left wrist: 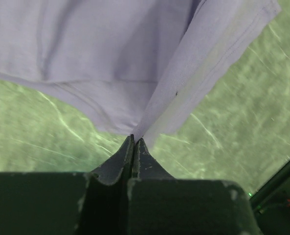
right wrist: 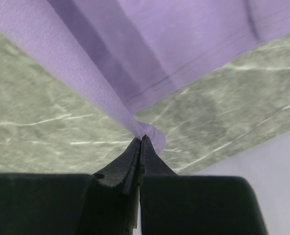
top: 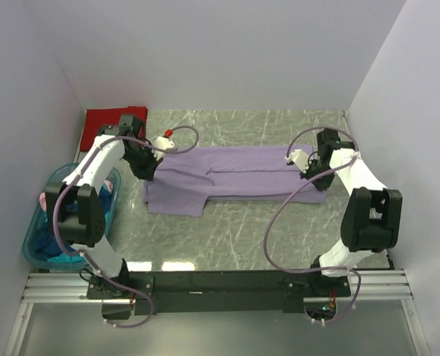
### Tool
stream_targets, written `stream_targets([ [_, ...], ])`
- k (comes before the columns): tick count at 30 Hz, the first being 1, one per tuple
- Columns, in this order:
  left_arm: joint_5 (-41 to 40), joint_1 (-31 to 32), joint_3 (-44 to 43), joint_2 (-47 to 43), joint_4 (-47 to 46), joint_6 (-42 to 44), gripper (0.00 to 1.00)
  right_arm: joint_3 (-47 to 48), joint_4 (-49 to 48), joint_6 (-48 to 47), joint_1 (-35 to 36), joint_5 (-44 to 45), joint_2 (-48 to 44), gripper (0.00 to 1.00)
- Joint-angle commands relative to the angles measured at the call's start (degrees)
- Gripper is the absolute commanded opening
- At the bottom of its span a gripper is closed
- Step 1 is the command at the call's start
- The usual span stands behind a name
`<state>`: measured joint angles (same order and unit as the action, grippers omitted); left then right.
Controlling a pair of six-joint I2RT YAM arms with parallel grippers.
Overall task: Fold and stack the t-shirts
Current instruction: Fold the tshirt
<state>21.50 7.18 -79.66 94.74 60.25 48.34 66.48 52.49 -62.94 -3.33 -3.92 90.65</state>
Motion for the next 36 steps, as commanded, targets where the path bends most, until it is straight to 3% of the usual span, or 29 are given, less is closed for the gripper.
stream_targets([
  [1, 2.15, -0.76, -5.23, 2.81, -0.83, -0.87, 0.01, 5.05, 1.65, -1.22, -0.71, 0.85, 2.59, 0.0],
  [19, 1.97, -2.08, -12.98, 15.21, -3.82, -2.19, 0.01, 17.63, 0.51, -0.7, -0.71, 2.6, 18.94, 0.0],
  [36, 1.09, -2.17, -13.95, 19.34, -7.16, -3.95, 0.01, 22.91, -0.19, -0.52, -0.36, 3.75, 24.04, 0.01],
])
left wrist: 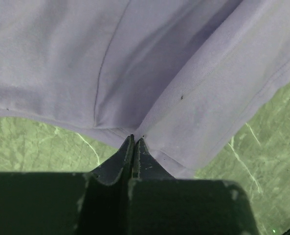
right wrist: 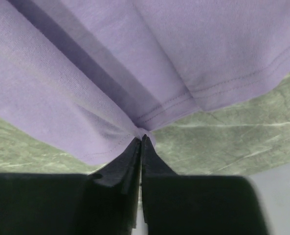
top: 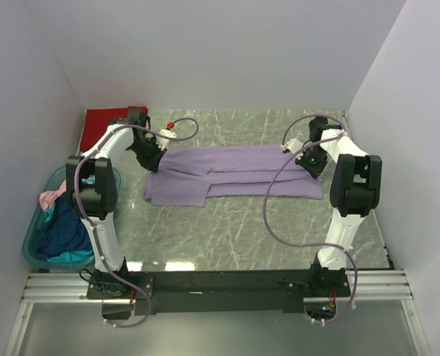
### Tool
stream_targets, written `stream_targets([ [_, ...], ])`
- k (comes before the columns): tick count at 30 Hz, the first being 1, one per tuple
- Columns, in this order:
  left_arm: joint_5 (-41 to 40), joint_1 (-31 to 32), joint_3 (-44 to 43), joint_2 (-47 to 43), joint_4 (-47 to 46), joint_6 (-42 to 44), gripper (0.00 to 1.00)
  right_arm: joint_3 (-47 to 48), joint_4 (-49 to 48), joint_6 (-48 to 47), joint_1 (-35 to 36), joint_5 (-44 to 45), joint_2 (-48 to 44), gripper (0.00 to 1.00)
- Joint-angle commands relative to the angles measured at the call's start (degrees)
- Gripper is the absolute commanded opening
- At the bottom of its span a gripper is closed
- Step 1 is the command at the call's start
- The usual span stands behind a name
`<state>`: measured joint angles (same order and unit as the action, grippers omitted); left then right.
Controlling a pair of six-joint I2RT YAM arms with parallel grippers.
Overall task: Fold and stack the t-shirts
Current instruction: Fold the tshirt
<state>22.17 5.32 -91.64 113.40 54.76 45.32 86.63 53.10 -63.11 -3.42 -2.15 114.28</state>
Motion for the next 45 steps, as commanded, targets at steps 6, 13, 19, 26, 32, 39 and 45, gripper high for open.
stream_targets([
  [6, 1.55, -2.15, -3.02, 0.07, -2.3, -4.7, 0.38, 6.6, -1.17, 3.95, -0.88, 1.28, 0.16, 0.74],
  [13, 8.67, -8.83, 2.59, -7.75, 0.79, -8.49, 0.5, 16.29, 13.84, 15.45, -8.17, -12.42, -2.13, 0.82],
  [19, 9.91, -11.39, 12.61, -12.41, -2.9, -14.11, 0.5, 9.71, 15.55, 24.25, -13.89, -21.57, -2.83, 0.75],
  [26, 9.38, -12.44, 19.47, -11.98, -8.35, -20.26, 0.49, 1.62, 10.1, 30.32, -15.91, -23.77, -2.22, 0.73],
  [32, 10.69, -12.62, 21.32, -10.14, -10.02, -22.2, 0.49, -1.37, 6.41, 32.52, -16.09, -23.43, -0.55, 0.73],
  [39, 11.93, -12.62, 22.55, -7.76, -12.31, -24.14, 0.45, -2.17, 4.38, 34.46, -16.18, -20.97, 2.26, 0.73],
  [45, 11.93, -12.62, 23.34, -6.18, -12.93, -24.75, 0.23, -3.57, 3.24, 35.16, -16.18, -19.29, 4.02, 0.59],
])
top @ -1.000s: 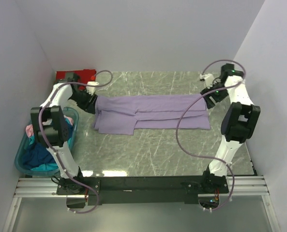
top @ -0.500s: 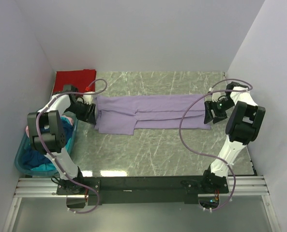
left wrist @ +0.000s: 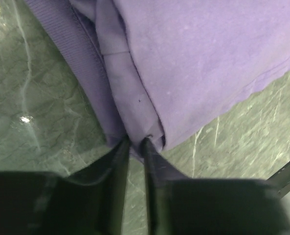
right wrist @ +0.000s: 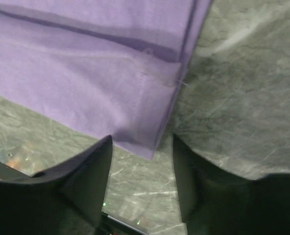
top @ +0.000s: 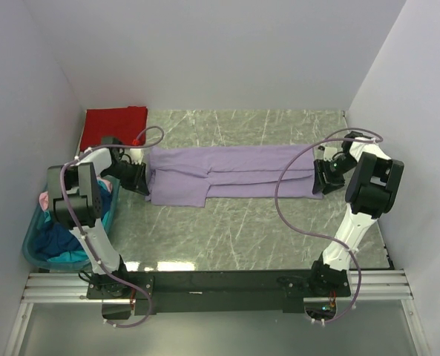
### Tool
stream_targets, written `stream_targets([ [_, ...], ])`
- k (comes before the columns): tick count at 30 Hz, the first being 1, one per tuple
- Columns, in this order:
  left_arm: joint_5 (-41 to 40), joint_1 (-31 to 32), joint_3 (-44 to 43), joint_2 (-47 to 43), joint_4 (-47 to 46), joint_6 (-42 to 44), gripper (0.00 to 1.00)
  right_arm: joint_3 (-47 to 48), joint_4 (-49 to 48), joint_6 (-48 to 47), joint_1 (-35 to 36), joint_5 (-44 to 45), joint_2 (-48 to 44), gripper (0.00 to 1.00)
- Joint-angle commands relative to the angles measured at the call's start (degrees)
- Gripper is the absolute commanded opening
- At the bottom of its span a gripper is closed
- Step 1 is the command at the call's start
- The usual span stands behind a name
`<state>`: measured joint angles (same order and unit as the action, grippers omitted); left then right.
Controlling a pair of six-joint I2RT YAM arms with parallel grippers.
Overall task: Fold and stack the t-shirts
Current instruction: Fold the tshirt
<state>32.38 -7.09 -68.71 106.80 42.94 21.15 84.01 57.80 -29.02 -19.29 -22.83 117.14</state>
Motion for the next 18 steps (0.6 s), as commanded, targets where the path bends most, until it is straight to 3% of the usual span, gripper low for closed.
stream_targets([
  [1, 1.37, -0.2, 0.59, 0.51, -1.01, -0.49, 0.2, -1.21, -1.81, 1.15, -0.31, 2.17, 1.33, 0.55],
  [2, 1.02, -0.2, 0.68, 0.68, -0.84, -0.41, 0.1, -1.56, -1.99, 1.07, -0.31, 2.61, 1.42, 0.48],
  [3, 0.41, -0.2, 0.85, 0.69, -0.75, -0.49, 0.05, -1.57, -1.99, 0.89, -0.31, 3.22, 1.77, 0.27],
  [5, -0.04, -0.29, 1.12, 0.51, 0.65, 0.29, 0.01, -1.39, -2.08, 0.89, -0.4, 5.42, 1.77, 0.0],
  [16, -2.76, -1.35, 6.83, -8.1, 4.7, 3.38, 0.01, -5.61, 0.99, -5.26, -1.81, 11.84, -5.87, 0.0],
  [18, -3.64, -1.52, 6.66, -9.15, 4.26, 2.41, 0.08, -5.08, 2.39, -5.7, -1.81, 10.97, -7.19, 0.19],
])
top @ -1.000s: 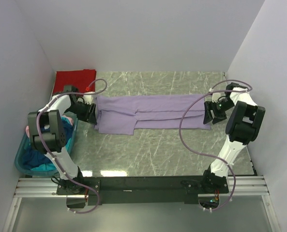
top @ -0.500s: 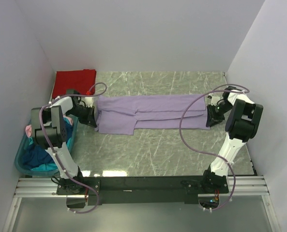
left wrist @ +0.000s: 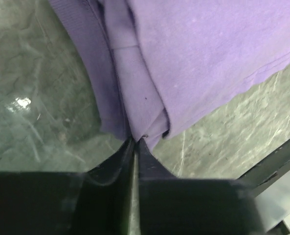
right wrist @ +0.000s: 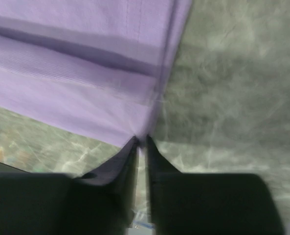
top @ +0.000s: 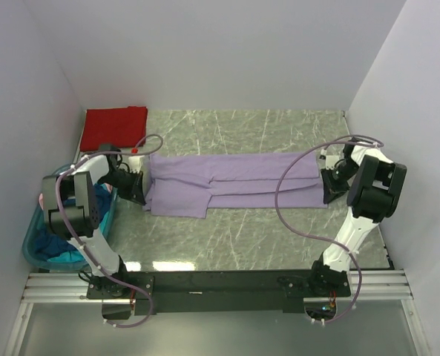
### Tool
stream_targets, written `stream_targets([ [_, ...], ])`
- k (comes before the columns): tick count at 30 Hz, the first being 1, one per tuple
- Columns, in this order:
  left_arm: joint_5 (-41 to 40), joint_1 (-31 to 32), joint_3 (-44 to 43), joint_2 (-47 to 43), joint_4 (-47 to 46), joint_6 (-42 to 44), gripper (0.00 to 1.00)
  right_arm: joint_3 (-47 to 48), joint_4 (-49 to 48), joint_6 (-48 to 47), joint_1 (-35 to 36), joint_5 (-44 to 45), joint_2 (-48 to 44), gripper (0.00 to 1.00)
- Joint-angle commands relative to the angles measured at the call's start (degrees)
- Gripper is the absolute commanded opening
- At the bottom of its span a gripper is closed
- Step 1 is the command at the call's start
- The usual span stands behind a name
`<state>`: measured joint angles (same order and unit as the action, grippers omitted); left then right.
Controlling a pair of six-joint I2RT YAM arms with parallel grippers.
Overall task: Fold and stack the t-shirts
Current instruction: Fold the tshirt
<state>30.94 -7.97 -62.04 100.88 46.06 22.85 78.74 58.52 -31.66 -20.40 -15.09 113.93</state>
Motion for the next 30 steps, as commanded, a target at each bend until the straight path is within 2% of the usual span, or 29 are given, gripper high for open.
stream_targets([
  [1, -1.76, -0.82, -0.62, -3.84, 1.92, 0.7, 0.17, 0.88, 2.21, -3.23, -0.69, 2.36, -4.76, 0.3],
  [2, 0.5, -1.43, -1.06, -5.59, 2.53, 1.05, 0.3, 1.24, 2.38, -2.97, -0.69, 1.74, -7.29, 0.42],
  [5, 4.38, -2.05, -1.94, -10.94, 5.6, 2.28, 0.39, 2.65, 4.32, -2.36, 0.01, -5.11, -13.44, 0.52],
  [9, 9.84, -1.7, 0.16, -15.36, 8.78, 3.08, 0.41, 0.9, 4.68, 3.26, 5.53, -15.74, -19.96, 0.53],
  [11, 10.28, -1.26, 2.44, -16.15, 8.61, 2.12, 0.39, -3.75, 0.82, 7.38, 11.42, -21.87, -23.38, 0.54],
  [13, 11.16, -1.26, 1.93, -15.37, 8.51, 1.06, 0.4, -9.88, -7.25, 15.72, 16.42, -25.15, -25.59, 0.54],
  [14, 11.68, -0.74, 2.01, -13.88, 8.86, 1.05, 0.4, -11.84, -10.5, 18.8, 21.93, -26.21, -27.17, 0.56],
  [15, 11.51, -0.21, 2.01, -12.91, 9.13, 0.88, 0.4, -13.51, -16.97, 24.4, 25.03, -26.3, -27.79, 0.57],
  [17, 8.45, 1.28, 1.49, -9.85, 9.66, 1.05, 0.4, -17.21, -22.81, 29.26, 33.01, -24.65, -28.58, 0.6],
  [19, 6.42, 1.99, 1.05, -8.43, 10.45, 1.84, 0.41, -19.4, -29.65, 34.63, 37.52, -23.5, -28.41, 0.61],
  [21, 2.74, 3.57, 1.22, -6.58, 10.89, 2.63, 0.41, -19.76, -32.93, 36.22, 43.48, -20.43, -27.1, 0.61],
  [23, -0.33, 5.24, 1.48, -5.18, 10.63, 3.25, 0.41, -19.5, -34.52, 37.37, 46.49, -20.15, -24.82, 0.61],
  [30, -5.27, 6.82, 5.08, -3.5, 4.31, 0.88, 0.48, -18.19, -44.26, 46.68, 59.14, -15.85, -16.73, 0.64],
])
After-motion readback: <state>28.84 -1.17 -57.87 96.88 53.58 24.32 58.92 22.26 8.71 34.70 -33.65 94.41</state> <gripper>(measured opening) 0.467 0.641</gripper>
